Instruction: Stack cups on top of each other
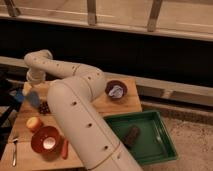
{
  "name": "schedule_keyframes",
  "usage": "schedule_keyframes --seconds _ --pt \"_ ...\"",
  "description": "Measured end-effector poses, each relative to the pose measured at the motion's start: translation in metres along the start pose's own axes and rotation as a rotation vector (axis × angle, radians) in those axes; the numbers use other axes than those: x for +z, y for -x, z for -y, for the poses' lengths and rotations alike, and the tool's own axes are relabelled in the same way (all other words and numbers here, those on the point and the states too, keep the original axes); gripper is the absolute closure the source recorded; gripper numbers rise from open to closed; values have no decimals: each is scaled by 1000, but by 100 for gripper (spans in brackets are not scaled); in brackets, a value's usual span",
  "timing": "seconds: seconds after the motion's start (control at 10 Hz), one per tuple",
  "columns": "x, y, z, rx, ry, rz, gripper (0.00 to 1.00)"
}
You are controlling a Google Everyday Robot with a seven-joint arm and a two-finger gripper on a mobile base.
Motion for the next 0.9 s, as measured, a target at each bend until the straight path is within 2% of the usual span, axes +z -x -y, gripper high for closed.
schedule_keyframes --seconds 0.3,0.6,0.9 --pt "16 -17 11 55 31 4 20" --pt "30 -18 12 71 52 8 23" --pt "33 -20 17 84 42 20 51"
